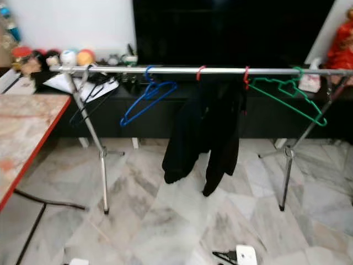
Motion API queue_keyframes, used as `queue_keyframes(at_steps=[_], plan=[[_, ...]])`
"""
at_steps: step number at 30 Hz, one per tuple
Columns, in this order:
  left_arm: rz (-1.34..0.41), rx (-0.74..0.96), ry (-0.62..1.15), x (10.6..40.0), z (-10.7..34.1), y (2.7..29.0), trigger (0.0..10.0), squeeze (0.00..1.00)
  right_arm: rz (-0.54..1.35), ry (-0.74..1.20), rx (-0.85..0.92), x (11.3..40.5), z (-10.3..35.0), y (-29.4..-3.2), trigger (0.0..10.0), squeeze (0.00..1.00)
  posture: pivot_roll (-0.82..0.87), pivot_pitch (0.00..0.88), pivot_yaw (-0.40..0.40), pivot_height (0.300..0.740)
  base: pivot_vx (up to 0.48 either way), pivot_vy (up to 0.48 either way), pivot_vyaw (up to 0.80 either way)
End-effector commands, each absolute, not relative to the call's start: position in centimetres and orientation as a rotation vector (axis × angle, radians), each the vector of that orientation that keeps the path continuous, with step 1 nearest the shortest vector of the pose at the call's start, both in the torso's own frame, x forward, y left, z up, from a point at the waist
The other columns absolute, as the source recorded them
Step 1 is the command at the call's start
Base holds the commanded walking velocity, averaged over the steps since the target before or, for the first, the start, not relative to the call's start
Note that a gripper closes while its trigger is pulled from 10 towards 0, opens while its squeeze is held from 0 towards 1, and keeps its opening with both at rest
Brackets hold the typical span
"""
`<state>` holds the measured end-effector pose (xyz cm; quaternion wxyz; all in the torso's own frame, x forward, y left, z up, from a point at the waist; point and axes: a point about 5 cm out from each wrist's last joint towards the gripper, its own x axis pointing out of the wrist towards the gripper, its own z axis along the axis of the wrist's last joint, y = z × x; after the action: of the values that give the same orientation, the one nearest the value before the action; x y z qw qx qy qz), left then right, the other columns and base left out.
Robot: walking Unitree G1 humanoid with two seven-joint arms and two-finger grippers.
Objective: Hang hanger
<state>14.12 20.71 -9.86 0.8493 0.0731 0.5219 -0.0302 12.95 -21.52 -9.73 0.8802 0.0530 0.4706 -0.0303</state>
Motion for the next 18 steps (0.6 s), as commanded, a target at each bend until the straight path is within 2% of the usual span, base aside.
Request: queue_keyframes(at_steps=[1, 18], plan=[[-0.068, 0.149, 1.114, 13.8, -10.1, 20.2, 10.0, 0.00, -0.090, 0.980, 0.102, 12.7, -9.6, -22.4, 10.0, 0.00, -0.05, 0.000, -0.001, 0.727, 0.337, 0.000, 0.00], [-0.041, 0.146, 1.119, 13.3, -10.0, 21.5, 10.0, 0.00, -0.098, 0.974, 0.106, 12.9, -9.6, -22.4, 10.0, 0.00, -0.06, 0.000, -0.003, 0.727, 0.335, 0.000, 0.00]])
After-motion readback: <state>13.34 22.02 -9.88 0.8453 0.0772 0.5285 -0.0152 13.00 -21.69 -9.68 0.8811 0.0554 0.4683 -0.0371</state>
